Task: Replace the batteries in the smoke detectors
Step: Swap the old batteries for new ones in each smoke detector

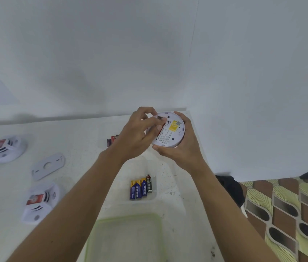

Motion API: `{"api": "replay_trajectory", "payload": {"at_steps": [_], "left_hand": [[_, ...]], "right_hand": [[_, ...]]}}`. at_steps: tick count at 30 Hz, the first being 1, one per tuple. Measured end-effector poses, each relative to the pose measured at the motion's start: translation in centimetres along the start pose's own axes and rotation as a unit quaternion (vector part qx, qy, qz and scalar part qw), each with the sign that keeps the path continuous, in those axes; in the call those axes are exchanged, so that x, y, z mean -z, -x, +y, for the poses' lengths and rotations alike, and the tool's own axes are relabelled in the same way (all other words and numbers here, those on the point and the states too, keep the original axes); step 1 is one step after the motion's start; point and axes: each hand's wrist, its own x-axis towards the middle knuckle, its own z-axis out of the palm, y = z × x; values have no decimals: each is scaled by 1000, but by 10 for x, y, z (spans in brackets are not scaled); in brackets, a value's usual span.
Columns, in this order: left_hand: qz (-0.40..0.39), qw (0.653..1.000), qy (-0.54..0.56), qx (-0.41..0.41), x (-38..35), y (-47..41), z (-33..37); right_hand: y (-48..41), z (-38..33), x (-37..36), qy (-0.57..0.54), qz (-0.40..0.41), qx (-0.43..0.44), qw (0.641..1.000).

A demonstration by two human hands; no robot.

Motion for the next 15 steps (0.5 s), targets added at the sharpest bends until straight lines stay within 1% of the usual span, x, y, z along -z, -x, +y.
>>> {"api": "replay_trajectory", "payload": {"at_steps": [4,7,9,11,13,14,15], "left_hand": [[-24,999,21,8,2,-2,-3],[-24,995,76,57,9,-7,-5],[0,991,99,88,13,-11,-7],[47,986,107,117,12,-12,-14],[79,984,77,141,10,-13,-23],[70,987,34,144,9,-14,-29],[39,989,-16,145,8,-14,-35]], "right_hand": [[-4,3,4,1,-1,-4,1000],[-8,4,5,1,-6,-11,1000],[-10,5,6,7,-7,-16,1000],[-9,8,8,10,-4,-20,1000],[-6,11,10,6,-2,-23,1000],[-5,12,11,5,-1,-25,1000],[-4,14,12,6,1,-28,1000]]}}
